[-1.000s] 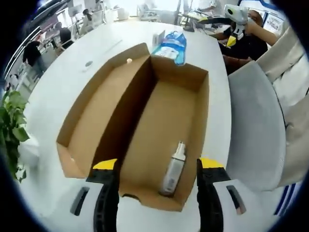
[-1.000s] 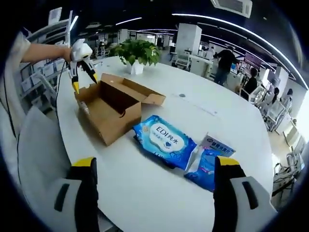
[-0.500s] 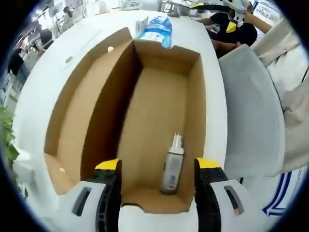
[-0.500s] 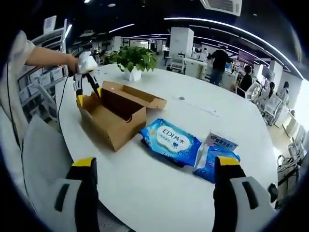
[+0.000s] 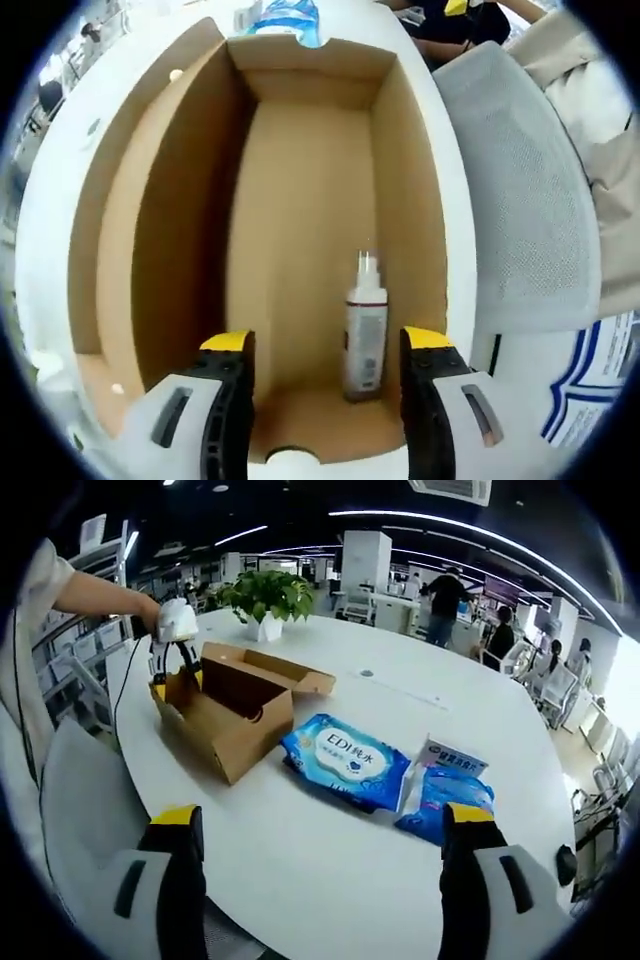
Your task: Operate the shoe box by opening the lid, removing the specified soft item, and placing it in the target area until the item is outside and the box remains undamaged.
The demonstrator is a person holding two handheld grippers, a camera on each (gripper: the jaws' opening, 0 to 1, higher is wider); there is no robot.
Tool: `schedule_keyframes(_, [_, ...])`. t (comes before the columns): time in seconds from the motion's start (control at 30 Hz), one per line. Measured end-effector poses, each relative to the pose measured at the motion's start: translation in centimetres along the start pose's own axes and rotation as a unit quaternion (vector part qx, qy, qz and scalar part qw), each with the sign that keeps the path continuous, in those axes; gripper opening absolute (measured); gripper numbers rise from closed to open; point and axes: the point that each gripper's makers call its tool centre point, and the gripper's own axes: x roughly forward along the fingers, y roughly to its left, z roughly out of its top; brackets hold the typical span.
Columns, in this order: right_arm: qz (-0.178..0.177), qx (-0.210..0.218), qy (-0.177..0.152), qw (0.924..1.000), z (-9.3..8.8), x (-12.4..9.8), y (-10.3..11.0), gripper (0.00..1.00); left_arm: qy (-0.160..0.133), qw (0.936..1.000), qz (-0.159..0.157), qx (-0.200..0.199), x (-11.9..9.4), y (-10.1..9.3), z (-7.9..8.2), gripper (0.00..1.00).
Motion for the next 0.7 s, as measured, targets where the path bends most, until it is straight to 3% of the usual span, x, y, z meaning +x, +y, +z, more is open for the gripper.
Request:
schedule_keyframes(0.17, [-0.006, 0.008, 0.006, 0.9999, -0.5, 0.2, -0.4, 0.94, 0.01, 0.9999, -0.006, 0.005, 0.7, 0.1, -0.3, 0.57])
schedule_keyframes(0.7, [-0.01, 0.011, 0.006, 0.9999, -0.4, 0.6, -1.2, 0.93, -0.001, 0.9998, -0.01, -0.017, 2.6, -0.1, -1.0, 0.49])
